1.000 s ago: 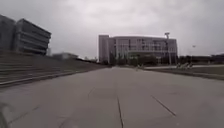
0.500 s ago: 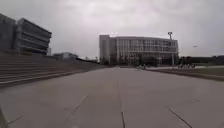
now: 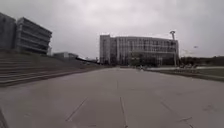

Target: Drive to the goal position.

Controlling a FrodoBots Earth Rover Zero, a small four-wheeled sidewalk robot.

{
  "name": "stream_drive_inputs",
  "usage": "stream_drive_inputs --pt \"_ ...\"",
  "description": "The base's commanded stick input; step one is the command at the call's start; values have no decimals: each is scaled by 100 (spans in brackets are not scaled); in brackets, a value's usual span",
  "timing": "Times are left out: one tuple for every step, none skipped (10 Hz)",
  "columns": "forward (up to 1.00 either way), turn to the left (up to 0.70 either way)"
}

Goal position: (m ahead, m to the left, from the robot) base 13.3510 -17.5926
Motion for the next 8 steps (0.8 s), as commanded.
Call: stream_drive_inputs --pt "85 0" --pt "85 0" --pt "85 0" --pt "85 0" --pt "85 0" --pt "85 0" --pt "85 0" --pt "85 0"
